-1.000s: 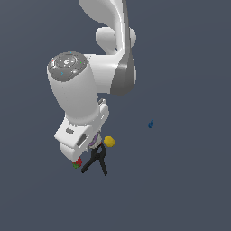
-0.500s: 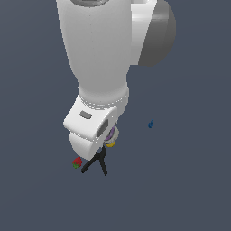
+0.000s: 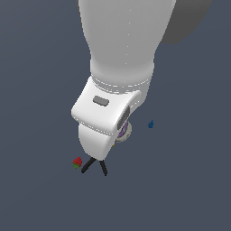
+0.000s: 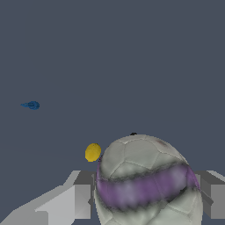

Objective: Pick up a designated object from a clutter of objects.

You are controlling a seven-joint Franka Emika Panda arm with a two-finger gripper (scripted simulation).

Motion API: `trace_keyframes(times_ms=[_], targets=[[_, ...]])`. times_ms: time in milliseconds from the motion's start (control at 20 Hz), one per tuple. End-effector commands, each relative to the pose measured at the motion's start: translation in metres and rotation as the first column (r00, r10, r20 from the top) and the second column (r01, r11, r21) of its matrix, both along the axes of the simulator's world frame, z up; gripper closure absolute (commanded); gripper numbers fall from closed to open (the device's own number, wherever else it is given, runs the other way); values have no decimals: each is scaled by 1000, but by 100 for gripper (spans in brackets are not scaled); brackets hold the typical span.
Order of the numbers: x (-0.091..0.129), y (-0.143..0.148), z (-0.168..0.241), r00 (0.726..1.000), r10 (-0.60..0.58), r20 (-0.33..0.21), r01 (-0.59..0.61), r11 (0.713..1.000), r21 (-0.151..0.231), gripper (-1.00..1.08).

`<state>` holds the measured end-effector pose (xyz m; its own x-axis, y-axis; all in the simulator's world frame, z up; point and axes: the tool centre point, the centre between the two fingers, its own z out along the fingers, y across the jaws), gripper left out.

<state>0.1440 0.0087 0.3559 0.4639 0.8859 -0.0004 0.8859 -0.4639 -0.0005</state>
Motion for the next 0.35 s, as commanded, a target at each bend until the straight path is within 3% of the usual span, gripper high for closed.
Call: trace_keyframes(times_ms=[0,300], targets=[[2,3,6,1000,-1,1,1,1000,0,108],[4,7,11,1000,-1,1,1,1000,0,108]])
